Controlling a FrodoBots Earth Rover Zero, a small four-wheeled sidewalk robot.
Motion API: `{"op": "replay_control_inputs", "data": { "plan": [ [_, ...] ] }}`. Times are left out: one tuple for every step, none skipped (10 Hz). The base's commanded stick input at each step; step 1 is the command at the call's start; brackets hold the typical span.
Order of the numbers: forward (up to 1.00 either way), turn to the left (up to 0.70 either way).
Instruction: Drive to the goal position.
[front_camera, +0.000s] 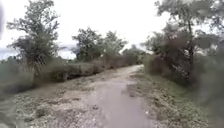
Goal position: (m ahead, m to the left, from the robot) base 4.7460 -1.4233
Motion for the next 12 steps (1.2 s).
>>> {"op": "replay_control_inputs", "data": {
  "plan": [
    [0.68,0.34],
    [0.68,0.00],
    [0.68,0.00],
    [0.68,0.00],
    [0.68,0.00],
    [0.68,0.00],
    [0.68,0.00],
    [0.68,0.00],
    [0.68,0.00],
    [0.68,0.00],
    [0.68,0.00],
    [0.68,0.00]
  ]
}}
